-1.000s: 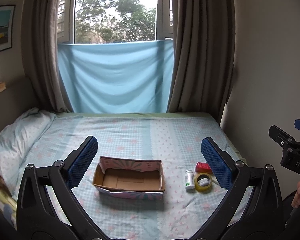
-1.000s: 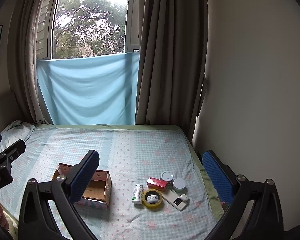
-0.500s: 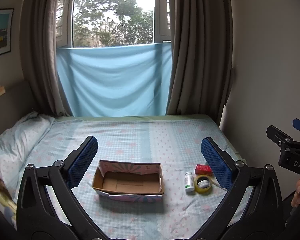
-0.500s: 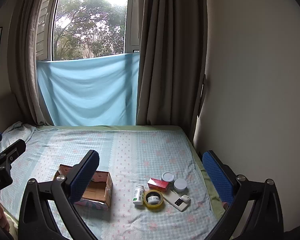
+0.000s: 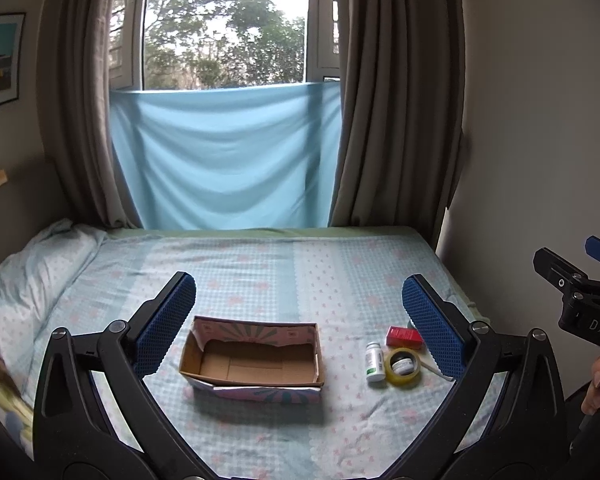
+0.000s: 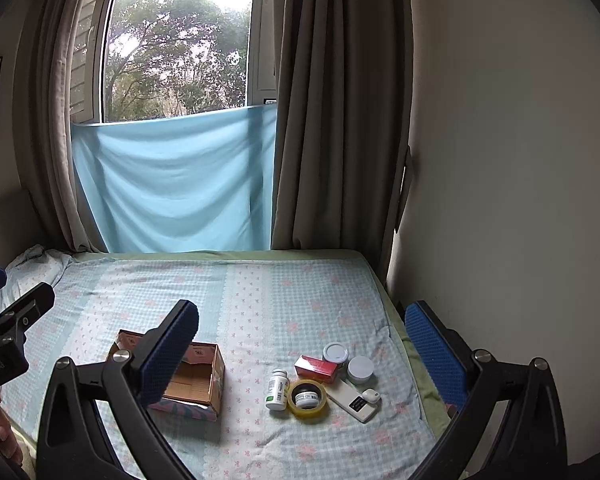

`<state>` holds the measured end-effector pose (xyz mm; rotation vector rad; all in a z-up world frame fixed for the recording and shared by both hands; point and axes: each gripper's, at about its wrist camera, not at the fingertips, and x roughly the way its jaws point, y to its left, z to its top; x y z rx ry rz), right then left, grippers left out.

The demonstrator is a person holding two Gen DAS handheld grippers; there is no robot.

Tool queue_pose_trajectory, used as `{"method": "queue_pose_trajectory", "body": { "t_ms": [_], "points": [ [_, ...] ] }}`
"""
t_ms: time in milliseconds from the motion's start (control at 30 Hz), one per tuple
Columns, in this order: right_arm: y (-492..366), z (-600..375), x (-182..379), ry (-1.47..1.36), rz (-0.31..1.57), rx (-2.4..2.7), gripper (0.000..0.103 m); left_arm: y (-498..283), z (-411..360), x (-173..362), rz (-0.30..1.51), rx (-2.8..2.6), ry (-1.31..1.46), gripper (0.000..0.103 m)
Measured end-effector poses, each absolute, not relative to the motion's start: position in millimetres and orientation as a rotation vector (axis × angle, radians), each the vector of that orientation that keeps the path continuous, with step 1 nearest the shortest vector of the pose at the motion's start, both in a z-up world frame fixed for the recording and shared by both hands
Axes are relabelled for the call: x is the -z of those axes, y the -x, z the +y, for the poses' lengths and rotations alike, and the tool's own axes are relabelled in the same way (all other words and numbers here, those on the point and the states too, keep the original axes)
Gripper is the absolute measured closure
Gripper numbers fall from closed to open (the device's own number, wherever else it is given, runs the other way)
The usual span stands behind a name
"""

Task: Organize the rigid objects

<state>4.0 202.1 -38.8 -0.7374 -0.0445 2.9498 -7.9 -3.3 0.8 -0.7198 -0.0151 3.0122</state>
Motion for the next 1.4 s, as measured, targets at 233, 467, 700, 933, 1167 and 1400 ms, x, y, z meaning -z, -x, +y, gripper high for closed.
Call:
{"method": "queue_pose_trajectory", "body": {
  "t_ms": [233, 467, 700, 933, 1167, 1400],
  "points": [
    [-0.6, 204.9, 40.7, 0.739, -0.038, -2.958, 0.0, 7.6, -6.4, -1.5, -0.02, -3.019, 0.718, 0.0],
    [0.4, 204.4, 40.4, 0.738, -0.038, -2.958, 0.0, 8.4, -8.0, -2.0, -0.025, -3.018, 0.722, 0.0],
    [1.3, 203.0, 40.1, 0.736, -0.034, -2.951, 0.0, 8.9, -9.5, -2.3, -0.021, -3.019, 0.721, 0.0],
    [-0.1, 201.6, 39.1, 0.724, -0.035, -2.953, 0.0, 8.6, -12.1, -1.1, -0.02, -3.017, 0.712, 0.0],
    [1.1, 195.9, 35.2, 0.717, -0.033, -2.962, 0.0, 7.9, -13.6, -0.8, -0.016, -3.019, 0.71, 0.001],
    [8.6, 184.4, 32.1, 0.738, -0.036, -2.96, 0.0, 21.0, -26.3, -4.7, -0.02, -2.988, 0.76, 0.001]
  ]
}}
